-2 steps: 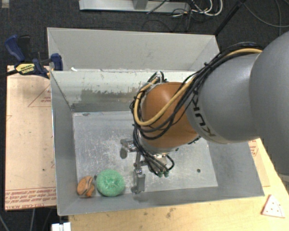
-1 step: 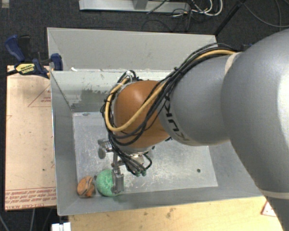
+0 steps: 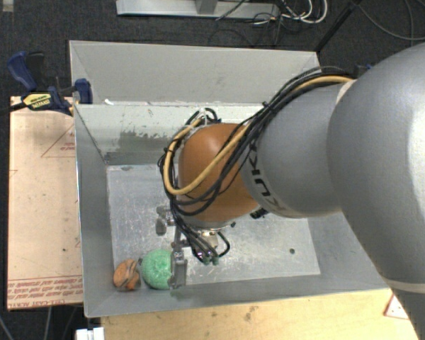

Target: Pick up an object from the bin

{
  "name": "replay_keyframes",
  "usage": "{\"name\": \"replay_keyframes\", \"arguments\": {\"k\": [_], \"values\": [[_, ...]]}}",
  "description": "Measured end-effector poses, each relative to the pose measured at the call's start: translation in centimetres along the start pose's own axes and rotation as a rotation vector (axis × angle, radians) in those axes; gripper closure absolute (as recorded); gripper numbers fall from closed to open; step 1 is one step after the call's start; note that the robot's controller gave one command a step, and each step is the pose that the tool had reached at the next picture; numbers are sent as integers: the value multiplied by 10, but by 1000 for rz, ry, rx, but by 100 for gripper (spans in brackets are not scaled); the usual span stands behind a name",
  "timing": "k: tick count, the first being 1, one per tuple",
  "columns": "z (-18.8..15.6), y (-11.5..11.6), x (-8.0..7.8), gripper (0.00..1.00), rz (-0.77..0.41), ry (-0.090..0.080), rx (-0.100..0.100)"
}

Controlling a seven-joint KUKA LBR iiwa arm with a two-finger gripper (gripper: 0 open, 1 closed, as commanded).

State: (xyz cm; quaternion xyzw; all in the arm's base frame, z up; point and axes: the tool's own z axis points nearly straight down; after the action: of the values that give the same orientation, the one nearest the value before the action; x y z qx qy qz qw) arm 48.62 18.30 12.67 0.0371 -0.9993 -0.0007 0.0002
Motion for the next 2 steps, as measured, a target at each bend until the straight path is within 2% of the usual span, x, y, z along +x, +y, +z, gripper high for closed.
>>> {"name": "replay_keyframes", "arguments": {"k": [1,2], "values": [[56,2,0,0,-10,-15,-3],[56,6,6,100,-98,-4,-1]]}}
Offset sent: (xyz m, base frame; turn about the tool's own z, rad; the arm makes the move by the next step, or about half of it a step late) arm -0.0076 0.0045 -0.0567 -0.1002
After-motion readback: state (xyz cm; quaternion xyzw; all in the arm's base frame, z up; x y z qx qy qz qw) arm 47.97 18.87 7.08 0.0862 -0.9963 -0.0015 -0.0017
